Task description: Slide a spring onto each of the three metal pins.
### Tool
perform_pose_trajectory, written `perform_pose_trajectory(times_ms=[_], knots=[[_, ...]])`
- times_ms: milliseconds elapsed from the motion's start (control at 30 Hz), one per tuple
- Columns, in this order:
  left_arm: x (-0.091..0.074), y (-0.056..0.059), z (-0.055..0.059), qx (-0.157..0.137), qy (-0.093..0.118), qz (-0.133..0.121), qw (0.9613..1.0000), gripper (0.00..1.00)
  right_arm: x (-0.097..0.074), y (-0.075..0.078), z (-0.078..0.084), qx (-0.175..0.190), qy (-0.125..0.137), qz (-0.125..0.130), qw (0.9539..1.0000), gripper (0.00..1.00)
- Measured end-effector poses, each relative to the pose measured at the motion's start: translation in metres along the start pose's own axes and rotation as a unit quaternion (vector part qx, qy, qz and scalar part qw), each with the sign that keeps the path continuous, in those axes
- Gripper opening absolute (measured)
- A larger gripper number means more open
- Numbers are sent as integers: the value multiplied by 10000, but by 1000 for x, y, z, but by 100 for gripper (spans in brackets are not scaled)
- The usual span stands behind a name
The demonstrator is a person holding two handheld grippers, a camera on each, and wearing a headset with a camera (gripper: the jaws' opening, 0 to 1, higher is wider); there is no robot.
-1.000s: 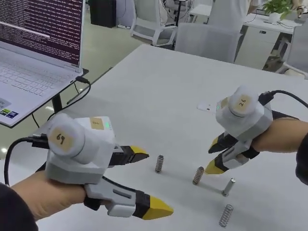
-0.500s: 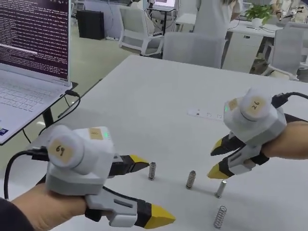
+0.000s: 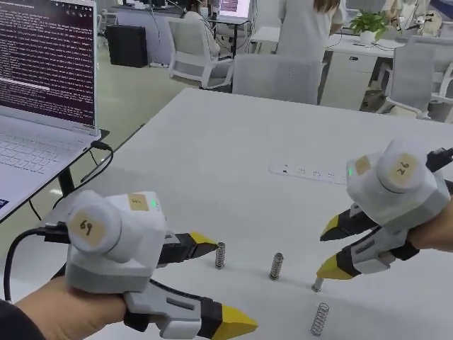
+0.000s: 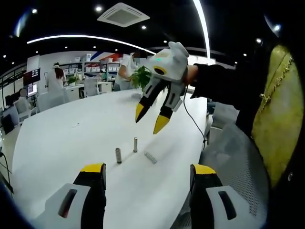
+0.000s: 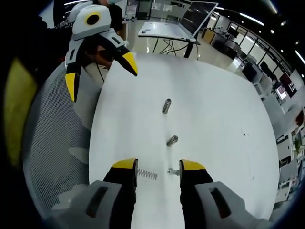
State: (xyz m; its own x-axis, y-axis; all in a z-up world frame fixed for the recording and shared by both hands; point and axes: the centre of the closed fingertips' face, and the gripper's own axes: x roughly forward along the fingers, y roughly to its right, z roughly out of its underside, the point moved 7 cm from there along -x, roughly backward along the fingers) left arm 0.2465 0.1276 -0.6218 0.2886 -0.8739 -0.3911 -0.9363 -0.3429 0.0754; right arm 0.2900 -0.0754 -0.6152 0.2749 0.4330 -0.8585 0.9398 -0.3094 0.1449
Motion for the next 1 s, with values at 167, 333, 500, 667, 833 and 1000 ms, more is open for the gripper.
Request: perform_pose_trajectory(times_ms=[167,333,500,667,833,1000], knots=[[0,2,0,13,-8,10,10000,67,1,-8,9,87,3,-37,10000,33],[-1,3,-1,24,-4,7,10000,67,4,-14,20,266,-14,-55,9996,33],[-2,4,0,21,-7,13,10000,67,16,-26,36,458,-61,-121,9989,36],[-2,6,1,20,-14,21,10000,67,32,-36,53,812,-48,-175,9965,38],[-2,7,2,11,-32,22,10000,67,45,-37,61,1066,45,-94,9942,44],[-3,7,2,1,-32,15,10000,67,55,-32,66,1308,123,32,9913,44]])
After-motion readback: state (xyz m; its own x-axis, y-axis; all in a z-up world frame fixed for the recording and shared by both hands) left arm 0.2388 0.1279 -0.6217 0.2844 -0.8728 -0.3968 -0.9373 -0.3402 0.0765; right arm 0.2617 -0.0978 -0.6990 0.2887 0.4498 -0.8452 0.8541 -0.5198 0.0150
